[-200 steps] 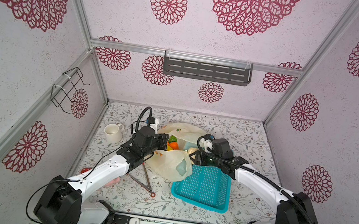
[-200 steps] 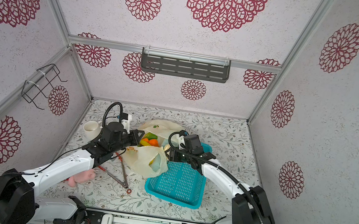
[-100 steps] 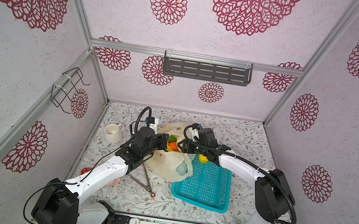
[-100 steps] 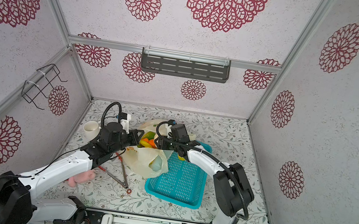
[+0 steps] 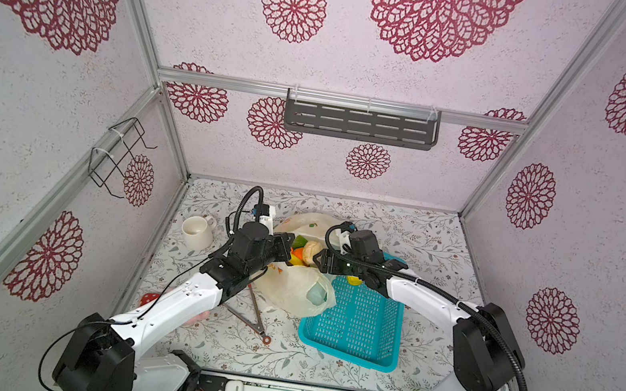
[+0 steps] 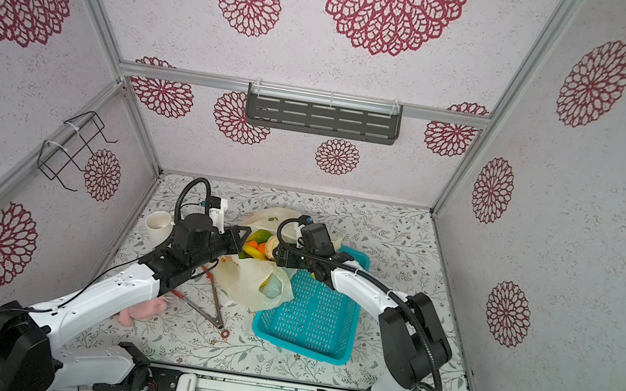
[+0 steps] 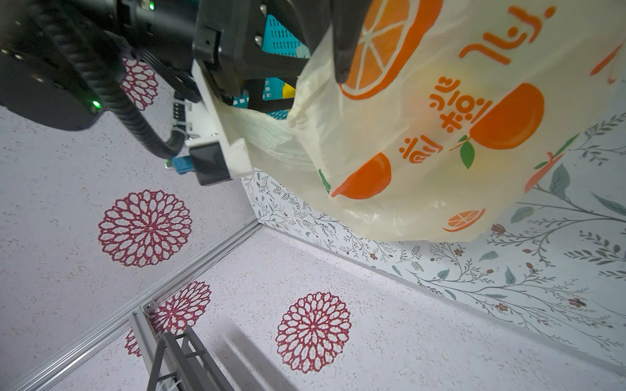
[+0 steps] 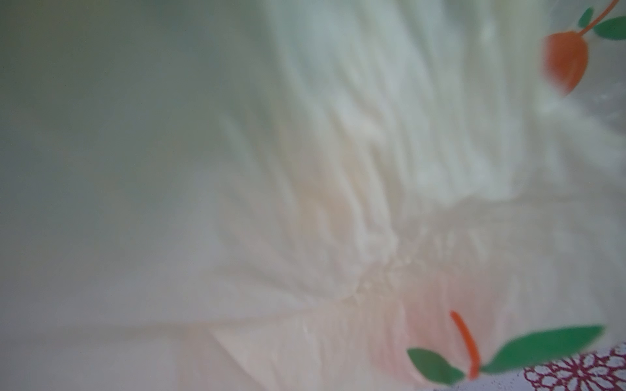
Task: Place the fruits into the plastic bag
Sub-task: 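Grasp the cream pear with the right gripper and drop it into the bag, then lower the right gripper into the basket and grasp the yellow pepper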
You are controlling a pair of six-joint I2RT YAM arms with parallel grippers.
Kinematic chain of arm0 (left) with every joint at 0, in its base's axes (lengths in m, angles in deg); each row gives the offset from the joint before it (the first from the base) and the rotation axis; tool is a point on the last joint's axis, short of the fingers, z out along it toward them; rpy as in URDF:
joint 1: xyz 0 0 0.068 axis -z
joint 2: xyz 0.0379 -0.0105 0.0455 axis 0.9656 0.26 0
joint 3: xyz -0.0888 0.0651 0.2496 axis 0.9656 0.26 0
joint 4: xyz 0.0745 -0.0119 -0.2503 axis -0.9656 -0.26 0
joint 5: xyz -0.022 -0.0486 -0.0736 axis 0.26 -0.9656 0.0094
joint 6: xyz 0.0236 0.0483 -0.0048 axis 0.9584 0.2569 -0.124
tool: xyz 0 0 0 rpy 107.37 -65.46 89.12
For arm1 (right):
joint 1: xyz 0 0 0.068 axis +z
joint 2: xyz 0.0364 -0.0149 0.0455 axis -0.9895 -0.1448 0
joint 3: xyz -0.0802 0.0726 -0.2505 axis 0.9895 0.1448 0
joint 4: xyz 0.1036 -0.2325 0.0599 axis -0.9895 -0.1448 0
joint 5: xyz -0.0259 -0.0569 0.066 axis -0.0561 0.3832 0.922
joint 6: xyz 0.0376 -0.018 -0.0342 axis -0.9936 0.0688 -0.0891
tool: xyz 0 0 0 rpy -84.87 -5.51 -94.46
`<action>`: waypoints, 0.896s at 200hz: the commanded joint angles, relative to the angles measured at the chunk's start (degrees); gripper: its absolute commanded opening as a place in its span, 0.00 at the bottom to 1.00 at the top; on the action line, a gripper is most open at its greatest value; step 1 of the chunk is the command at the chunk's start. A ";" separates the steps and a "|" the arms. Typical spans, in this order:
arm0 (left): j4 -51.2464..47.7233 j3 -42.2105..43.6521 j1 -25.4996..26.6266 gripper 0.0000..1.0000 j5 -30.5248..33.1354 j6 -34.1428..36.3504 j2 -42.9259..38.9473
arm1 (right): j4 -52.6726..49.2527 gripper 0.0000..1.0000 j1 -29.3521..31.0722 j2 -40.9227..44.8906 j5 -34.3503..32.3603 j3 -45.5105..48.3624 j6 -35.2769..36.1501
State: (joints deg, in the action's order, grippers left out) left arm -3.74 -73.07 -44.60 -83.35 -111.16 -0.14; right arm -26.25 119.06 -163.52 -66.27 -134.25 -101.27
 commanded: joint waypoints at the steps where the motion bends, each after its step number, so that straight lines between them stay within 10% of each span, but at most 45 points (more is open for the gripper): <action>1: 0.25 0.07 0.44 0.00 0.73 0.04 -0.03 | -1.01 0.79 -0.20 7.27 -2.10 1.83 1.51; 88: 0.43 -0.98 0.46 0.00 0.43 0.83 1.37 | -6.05 0.79 -9.16 20.05 -8.27 14.81 -3.01; 179: -0.01 -0.81 0.48 0.00 0.99 0.57 0.68 | -4.10 0.80 -10.22 3.64 -9.67 7.65 -0.74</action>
State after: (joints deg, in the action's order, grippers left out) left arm -3.72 -73.14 -44.53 -83.35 -110.92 1.00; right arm -30.82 108.77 -156.72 -73.64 -122.09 -102.88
